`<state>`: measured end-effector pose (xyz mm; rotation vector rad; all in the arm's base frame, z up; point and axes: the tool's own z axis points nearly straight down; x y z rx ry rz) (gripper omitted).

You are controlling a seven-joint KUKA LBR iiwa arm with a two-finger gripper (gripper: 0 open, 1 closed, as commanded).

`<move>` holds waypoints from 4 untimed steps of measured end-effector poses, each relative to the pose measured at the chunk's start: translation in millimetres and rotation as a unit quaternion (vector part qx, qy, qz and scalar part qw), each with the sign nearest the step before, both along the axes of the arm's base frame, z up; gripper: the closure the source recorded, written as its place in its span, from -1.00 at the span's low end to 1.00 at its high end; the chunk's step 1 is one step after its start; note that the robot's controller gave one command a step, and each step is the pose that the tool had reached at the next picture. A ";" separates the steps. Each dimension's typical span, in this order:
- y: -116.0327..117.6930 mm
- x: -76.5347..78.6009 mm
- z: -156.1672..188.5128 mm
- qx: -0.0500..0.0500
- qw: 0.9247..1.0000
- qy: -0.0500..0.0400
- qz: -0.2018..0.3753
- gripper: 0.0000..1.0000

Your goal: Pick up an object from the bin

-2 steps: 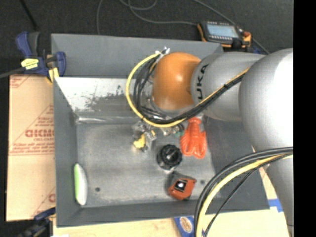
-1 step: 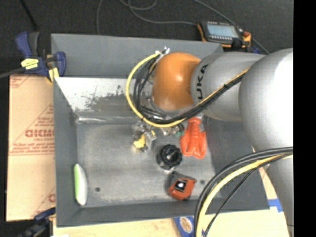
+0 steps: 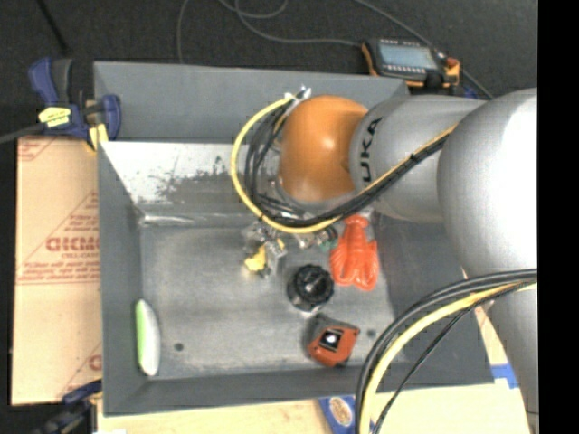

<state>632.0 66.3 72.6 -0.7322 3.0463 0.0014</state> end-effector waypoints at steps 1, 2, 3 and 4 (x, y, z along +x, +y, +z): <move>-0.2 -0.9 3.9 0.000 1.000 0.002 0.000 1.00; -0.6 -2.0 19.9 -0.001 1.000 0.005 0.000 1.00; -0.8 -0.7 39.1 -0.001 1.000 0.003 -0.001 1.00; -0.8 0.4 50.0 -0.001 1.000 0.001 -0.001 1.00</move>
Offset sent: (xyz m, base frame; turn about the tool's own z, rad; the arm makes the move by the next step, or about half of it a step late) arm 0.0002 0.0000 0.0665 0.0000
